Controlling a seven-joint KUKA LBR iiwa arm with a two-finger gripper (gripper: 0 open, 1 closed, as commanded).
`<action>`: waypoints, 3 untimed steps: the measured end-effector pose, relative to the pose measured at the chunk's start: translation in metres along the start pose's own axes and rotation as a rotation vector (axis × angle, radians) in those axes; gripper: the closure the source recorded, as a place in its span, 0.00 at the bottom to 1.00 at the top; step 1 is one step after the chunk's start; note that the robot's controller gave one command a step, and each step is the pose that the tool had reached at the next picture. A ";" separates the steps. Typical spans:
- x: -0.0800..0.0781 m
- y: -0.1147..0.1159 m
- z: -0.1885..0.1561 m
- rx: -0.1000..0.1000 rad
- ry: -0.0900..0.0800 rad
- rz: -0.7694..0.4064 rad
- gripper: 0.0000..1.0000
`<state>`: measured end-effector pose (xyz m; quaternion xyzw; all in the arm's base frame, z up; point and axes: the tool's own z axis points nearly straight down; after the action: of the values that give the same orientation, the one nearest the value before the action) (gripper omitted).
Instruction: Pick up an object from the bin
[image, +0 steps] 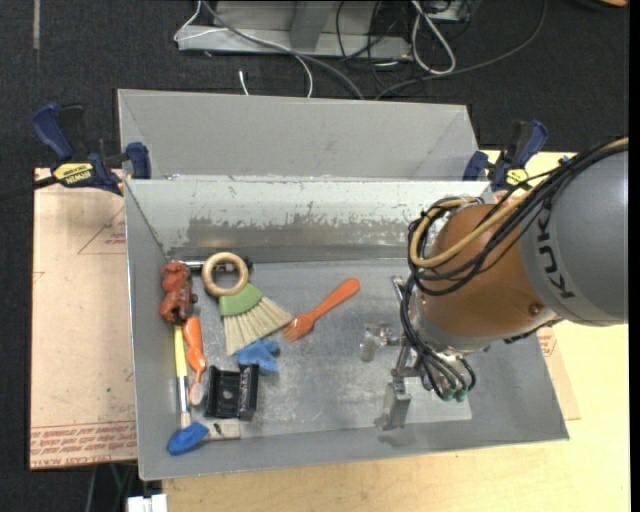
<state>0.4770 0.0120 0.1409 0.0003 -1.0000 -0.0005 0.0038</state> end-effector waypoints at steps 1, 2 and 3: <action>-0.002 0.000 -0.003 0.000 -0.007 0.000 0.00; -0.007 0.064 0.035 0.000 -0.007 -0.155 0.00; -0.028 0.006 0.032 0.001 -0.009 -0.208 0.00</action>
Offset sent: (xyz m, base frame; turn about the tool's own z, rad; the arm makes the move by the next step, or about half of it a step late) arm 0.0096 0.1246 -0.0709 -0.3006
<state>0.5047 0.0180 0.1087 0.1038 -0.9946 -0.0006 -0.0006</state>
